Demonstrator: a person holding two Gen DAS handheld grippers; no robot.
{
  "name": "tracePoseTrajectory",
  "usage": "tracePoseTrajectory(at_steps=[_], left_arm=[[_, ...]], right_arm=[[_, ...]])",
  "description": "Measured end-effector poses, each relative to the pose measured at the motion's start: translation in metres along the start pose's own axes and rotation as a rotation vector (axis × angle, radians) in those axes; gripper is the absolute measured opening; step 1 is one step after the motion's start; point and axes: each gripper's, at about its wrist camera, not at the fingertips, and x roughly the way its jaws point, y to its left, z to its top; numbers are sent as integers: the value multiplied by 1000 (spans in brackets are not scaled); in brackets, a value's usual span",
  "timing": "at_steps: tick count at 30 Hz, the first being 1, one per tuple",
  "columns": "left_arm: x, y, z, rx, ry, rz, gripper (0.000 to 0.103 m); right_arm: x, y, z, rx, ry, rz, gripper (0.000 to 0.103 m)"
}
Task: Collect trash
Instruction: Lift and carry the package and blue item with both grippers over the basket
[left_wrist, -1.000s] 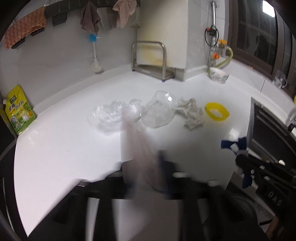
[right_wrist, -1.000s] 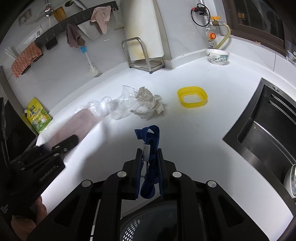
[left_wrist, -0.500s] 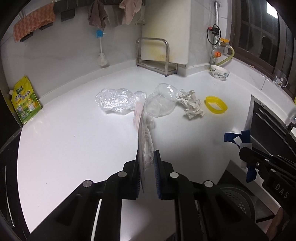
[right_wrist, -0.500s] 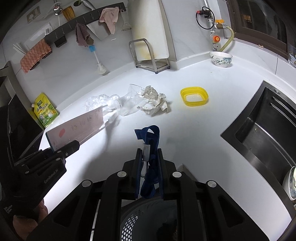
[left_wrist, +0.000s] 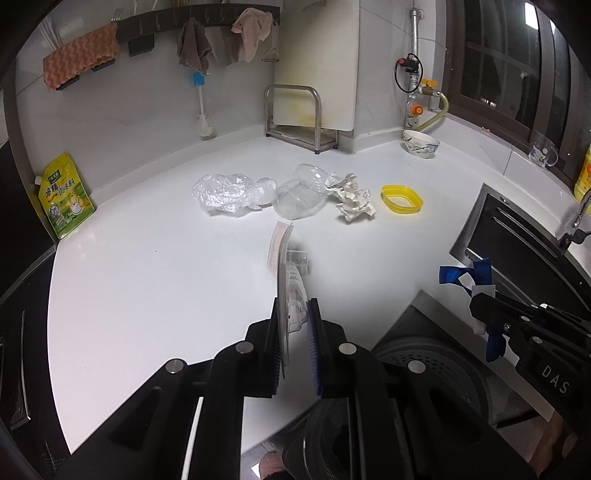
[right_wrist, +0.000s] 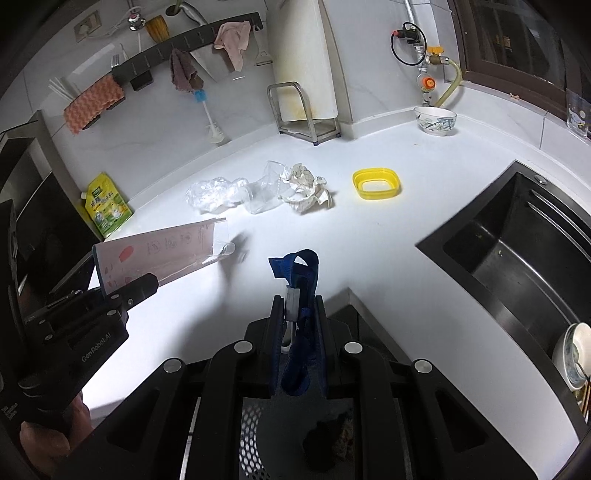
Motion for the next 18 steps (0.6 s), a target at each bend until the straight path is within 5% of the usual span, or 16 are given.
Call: tracePoseTrajectory(at_steps=[18], left_arm=[[-59, -53, -50, 12, 24, -30, 13]], right_arm=[[-53, -28, -59, -22, 46, 34, 15]])
